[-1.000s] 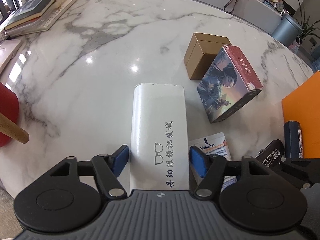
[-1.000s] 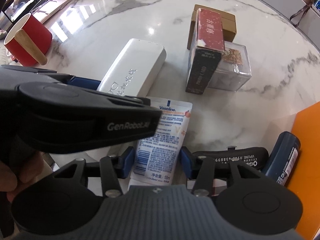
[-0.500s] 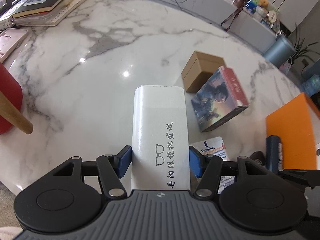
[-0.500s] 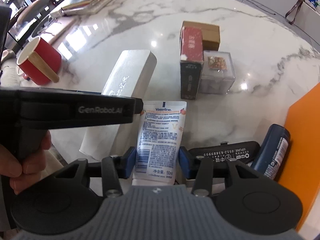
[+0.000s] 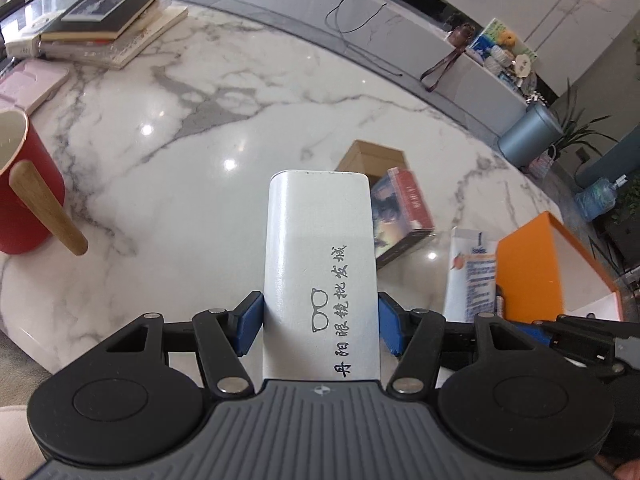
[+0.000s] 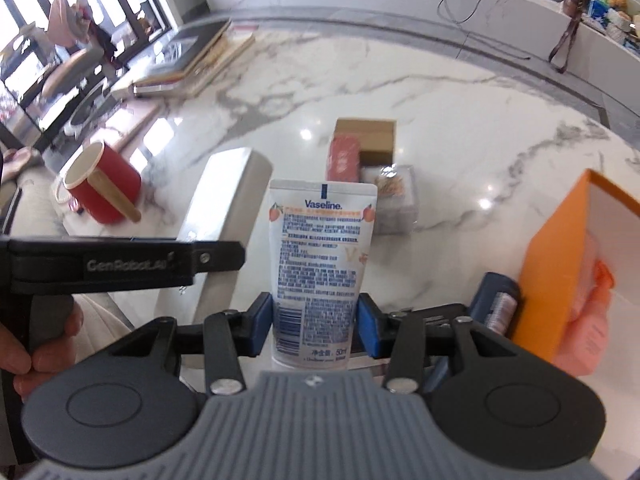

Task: Organize rigid objects
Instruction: 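Carry the glasses case with the left tool while the right carries the Vaseline tube to the box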

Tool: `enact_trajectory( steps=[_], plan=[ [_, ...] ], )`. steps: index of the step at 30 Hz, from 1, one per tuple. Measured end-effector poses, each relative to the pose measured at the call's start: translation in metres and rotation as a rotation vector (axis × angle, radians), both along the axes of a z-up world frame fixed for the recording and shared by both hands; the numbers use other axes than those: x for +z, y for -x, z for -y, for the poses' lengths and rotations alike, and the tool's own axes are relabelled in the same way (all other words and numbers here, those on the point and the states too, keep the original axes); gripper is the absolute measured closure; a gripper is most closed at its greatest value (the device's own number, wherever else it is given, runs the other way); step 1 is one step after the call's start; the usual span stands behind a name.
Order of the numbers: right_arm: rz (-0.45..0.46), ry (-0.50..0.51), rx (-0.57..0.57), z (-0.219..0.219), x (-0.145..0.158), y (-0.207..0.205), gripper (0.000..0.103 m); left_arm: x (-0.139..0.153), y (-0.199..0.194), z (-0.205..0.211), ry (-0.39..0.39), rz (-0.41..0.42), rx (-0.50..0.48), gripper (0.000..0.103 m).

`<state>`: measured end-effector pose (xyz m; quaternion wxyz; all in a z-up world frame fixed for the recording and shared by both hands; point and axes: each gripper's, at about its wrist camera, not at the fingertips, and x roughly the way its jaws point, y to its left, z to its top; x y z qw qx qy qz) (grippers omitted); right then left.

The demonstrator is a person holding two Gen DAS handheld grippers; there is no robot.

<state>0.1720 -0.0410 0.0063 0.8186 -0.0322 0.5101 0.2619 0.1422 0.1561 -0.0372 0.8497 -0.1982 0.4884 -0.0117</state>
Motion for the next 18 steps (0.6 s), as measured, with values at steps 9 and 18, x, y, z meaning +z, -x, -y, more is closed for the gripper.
enact_trajectory(
  steps=[9,18],
  plan=[
    [0.1,-0.089,-0.104,0.053,0.044,0.014,0.057,0.046,0.007,0.041,0.033,0.094,-0.086,0.034],
    [0.177,-0.118,-0.241,0.126,0.067,0.023,0.057,0.085,0.004,0.106,0.031,0.173,-0.224,0.035]
  ],
)
